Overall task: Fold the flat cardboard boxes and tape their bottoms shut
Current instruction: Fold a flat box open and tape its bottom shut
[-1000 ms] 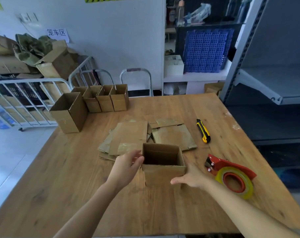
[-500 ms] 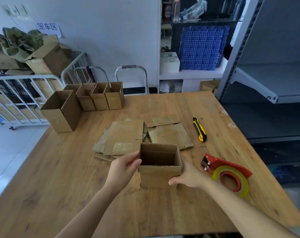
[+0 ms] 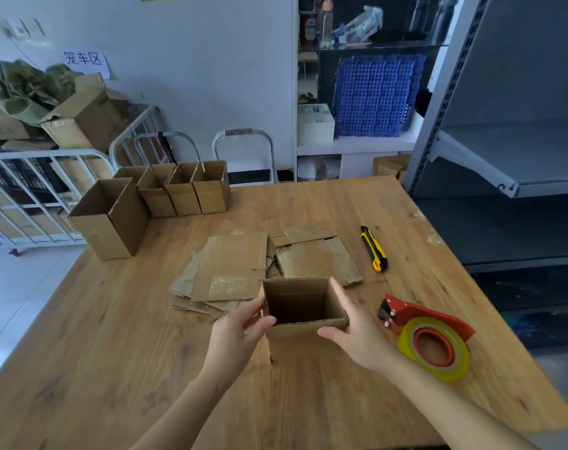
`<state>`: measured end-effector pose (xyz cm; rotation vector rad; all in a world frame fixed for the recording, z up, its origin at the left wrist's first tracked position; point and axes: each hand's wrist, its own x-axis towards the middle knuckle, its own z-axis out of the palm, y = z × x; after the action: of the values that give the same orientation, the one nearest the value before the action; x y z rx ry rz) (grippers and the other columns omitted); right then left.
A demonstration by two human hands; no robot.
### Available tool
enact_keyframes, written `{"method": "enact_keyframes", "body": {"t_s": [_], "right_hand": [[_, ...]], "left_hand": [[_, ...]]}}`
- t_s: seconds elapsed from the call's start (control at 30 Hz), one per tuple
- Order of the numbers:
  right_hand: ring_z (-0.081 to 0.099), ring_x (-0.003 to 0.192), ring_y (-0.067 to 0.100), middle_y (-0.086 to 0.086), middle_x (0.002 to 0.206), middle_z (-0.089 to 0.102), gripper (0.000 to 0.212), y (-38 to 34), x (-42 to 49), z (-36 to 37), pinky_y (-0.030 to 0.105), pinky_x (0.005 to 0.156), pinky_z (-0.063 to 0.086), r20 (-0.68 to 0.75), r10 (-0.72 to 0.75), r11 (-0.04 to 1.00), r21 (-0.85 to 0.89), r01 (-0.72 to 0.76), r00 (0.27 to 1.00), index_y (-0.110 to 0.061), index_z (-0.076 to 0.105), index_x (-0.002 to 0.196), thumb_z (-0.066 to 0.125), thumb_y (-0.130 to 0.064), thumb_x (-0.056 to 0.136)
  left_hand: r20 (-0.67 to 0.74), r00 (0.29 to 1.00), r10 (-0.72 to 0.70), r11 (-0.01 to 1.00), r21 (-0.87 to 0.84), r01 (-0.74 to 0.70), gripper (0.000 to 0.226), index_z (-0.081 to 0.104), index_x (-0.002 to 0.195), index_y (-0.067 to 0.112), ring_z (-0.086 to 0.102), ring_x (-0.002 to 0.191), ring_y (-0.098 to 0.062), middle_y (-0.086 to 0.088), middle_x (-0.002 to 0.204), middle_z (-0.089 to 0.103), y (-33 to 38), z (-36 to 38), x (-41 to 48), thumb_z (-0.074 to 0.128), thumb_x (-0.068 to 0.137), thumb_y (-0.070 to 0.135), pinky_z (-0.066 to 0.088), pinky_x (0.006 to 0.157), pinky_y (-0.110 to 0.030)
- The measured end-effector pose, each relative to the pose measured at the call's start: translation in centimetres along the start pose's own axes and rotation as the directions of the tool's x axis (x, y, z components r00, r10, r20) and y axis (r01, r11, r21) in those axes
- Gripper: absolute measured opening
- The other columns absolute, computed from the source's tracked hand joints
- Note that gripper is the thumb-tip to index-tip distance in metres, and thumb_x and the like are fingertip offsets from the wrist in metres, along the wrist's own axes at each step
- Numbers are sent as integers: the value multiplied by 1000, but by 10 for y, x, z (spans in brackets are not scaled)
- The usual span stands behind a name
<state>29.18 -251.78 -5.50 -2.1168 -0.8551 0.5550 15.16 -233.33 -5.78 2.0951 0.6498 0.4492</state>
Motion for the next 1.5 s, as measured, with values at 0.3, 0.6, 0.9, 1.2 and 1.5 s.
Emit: {"method": "enact_keyframes", "body": {"t_s": [0.3, 0.6, 0.9, 1.2, 1.5], "right_hand": [[13, 147, 9, -12, 160, 14, 90, -3, 2, -3, 19, 109, 16, 35, 9, 1000, -15, -9, 999, -29, 3, 156, 66, -25, 91], [20, 135, -8, -26, 143, 21, 76, 12, -13, -9, -4, 100, 12, 22, -37, 998, -58, 38, 999, -29, 20, 151, 67, -25, 91], [13, 136, -21, -32, 146, 25, 66, 20, -8, 2, 11, 112, 18, 63, -145, 985, -79, 150, 987, -36, 33, 144, 69, -27, 89], [40, 125, -14, -11, 134, 56, 32, 21, 9, -2, 10, 102, 31, -13, -59, 993, 102, 60, 998, -23, 68, 120, 52, -39, 97], [32, 140, 13, -6, 152, 32, 80, 2, 22, 5, 30, 112, 31, -191, -10, 997, -78, -5, 981, -22, 22, 152, 71, -20, 88]], "left_hand": [[157, 979, 132, 975, 157, -157, 39, 53, 135, 31, 47, 111, 18, 26, 123, 54, 0, -2, 4, 44, 98, 41, 32, 88, 3], [363, 917, 163, 959, 161, -234, 73, 51, 137, 29, 19, 129, 26, 25, 139, 38, -18, -8, 11, 30, 84, 75, 16, 104, -3], [360, 918, 165, 955, 174, -240, 75, 50, 138, 25, 17, 130, 24, 24, 139, 37, -17, -4, 8, 29, 85, 75, 17, 107, -7], [132, 987, 93, 992, 78, -103, 26, 69, 117, 25, 44, 116, 18, 18, 124, 60, -19, 9, 11, 55, 96, 32, 31, 93, -2], [-87, 976, 197, 926, 345, -156, 78, 38, 144, 12, 37, 133, -15, 1, 145, 41, -9, 22, 19, 76, 80, 32, 35, 106, -29]]}}
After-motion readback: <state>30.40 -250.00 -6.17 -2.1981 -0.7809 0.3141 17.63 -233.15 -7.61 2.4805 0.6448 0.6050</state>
